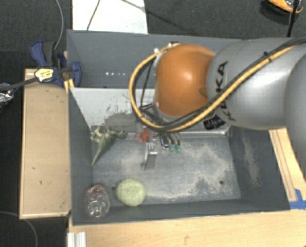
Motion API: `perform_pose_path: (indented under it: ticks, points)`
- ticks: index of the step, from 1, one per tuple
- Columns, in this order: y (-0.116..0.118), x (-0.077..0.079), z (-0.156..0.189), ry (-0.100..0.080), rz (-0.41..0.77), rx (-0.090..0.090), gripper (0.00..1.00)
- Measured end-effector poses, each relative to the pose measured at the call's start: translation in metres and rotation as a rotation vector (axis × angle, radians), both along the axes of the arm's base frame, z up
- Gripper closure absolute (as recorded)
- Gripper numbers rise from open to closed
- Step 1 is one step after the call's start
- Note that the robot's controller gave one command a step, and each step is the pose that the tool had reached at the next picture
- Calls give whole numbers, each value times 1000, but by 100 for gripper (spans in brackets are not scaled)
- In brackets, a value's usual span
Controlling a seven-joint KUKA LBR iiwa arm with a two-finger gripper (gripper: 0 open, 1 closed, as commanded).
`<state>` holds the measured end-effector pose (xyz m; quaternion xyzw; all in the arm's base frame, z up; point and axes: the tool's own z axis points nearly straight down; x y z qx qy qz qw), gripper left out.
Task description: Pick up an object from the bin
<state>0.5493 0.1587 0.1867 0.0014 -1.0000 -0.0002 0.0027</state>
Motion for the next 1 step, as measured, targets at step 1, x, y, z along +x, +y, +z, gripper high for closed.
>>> perform_pose_path:
  ticks: [1]
  points:
    - [-1,2,4,-8,-3,1,0]
